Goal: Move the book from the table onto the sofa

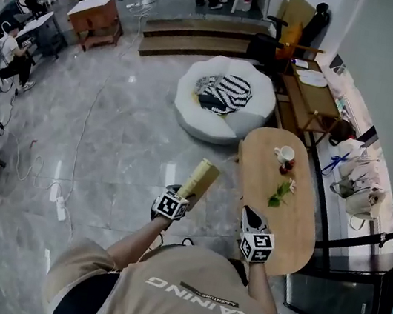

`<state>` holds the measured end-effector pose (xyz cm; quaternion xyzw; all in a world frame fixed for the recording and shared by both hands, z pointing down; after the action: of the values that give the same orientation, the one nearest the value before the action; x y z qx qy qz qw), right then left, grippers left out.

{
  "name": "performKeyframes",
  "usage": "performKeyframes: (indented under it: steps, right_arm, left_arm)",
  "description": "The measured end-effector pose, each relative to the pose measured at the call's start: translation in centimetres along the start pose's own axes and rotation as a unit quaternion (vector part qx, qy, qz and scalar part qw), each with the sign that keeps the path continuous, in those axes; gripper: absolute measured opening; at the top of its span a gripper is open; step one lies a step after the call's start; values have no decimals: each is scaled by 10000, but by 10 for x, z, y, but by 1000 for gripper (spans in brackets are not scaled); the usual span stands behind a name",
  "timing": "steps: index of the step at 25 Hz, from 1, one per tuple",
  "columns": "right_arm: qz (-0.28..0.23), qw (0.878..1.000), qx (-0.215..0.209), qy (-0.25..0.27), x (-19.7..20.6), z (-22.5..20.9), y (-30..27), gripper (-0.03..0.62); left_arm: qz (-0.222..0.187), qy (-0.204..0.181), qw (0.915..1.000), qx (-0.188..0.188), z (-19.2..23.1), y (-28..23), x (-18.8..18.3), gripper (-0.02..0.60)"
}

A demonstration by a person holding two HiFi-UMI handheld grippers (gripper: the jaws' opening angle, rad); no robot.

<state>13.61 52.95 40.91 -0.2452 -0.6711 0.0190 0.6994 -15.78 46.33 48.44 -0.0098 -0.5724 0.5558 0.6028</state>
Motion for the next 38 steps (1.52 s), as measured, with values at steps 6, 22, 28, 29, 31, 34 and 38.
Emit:
performKeyframes:
  steps: [6, 22, 28, 29, 31, 34, 38]
  right_arm:
    - [175, 9997, -113, 126, -18, 19, -23, 5]
    - [351, 9976, -486, 334, -33, 8, -108, 5]
    - [102, 9975, -598, 352, -54, -28, -156, 5]
    - [61, 9974, -626, 345, -59, -36, -164, 5]
    - [54, 9972, -681, 311, -65, -54, -179, 5]
    - [116, 9968, -749, 250, -65, -74, -194, 5]
    - [172, 9955, -893, 267, -64, -96, -221, 5]
  left_arm:
    - [-412, 230, 9988, -143, 28, 27, 0, 212]
    - [-236, 726, 9952, -606, 83, 19, -13, 212]
    - [-295, 728, 9939, -775, 102, -1, -60, 212]
    - [-314, 707, 9937, -808, 104, -6, -71, 212]
    - [-348, 674, 9936, -834, 104, -19, -91, 212]
    - [-310, 676, 9939, -817, 103, -37, -111, 212]
    - [-307, 794, 9923, -903, 111, -58, -131, 212]
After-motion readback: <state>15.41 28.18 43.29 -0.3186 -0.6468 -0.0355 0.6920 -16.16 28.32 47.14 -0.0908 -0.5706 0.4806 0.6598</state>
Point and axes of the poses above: the fingertips, and each gripper's own axes: y backward along the fingers, z to its left, x out of its underside, the point moved 10 cm from there along y, backward along the fingers, and after that the axes turned 12 degrees about x, right-handed, at the moved point
